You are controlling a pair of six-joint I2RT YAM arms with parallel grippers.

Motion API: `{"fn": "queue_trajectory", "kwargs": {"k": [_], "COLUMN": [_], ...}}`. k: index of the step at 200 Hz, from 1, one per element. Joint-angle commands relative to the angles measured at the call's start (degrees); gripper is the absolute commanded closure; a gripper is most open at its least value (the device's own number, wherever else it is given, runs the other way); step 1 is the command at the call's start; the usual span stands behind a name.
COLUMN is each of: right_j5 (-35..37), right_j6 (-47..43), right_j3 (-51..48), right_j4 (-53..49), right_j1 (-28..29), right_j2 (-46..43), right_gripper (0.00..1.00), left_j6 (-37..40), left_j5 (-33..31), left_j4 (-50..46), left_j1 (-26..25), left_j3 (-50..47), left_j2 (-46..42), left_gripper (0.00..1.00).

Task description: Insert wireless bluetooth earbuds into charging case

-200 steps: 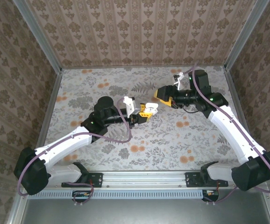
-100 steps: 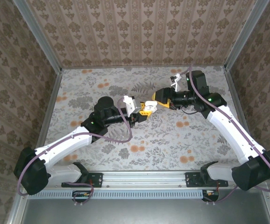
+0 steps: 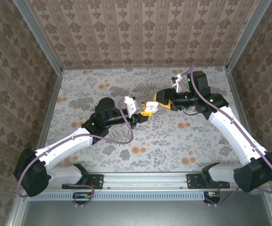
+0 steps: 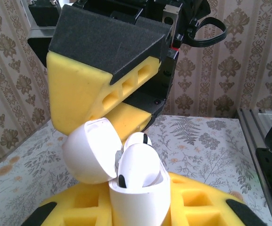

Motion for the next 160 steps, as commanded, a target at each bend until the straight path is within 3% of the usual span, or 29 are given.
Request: {"fn": "queue_trajectory", "kwargs": {"k": [1, 160], "right_j5": [-1.58, -0.97], "right_j6": [-1.35, -2.43], "right_j3": [1.46, 0.37], "right_j4": [-2.4, -2.93], "right_j1": [0.87, 0.95], "right_j2": [-0.35, -2.3], "right_gripper": [0.39, 0.39], "left_j6": [-0.07, -3.31], "left_j5": [-3.2, -5.34], "left_j4": [2.84, 5.09], "left_j1": [-0.11, 0.82], "left_j3": [-0.07, -0.78], "left_j2": [-1.5, -1.75], "left_gripper": [0.96, 0.96]}}
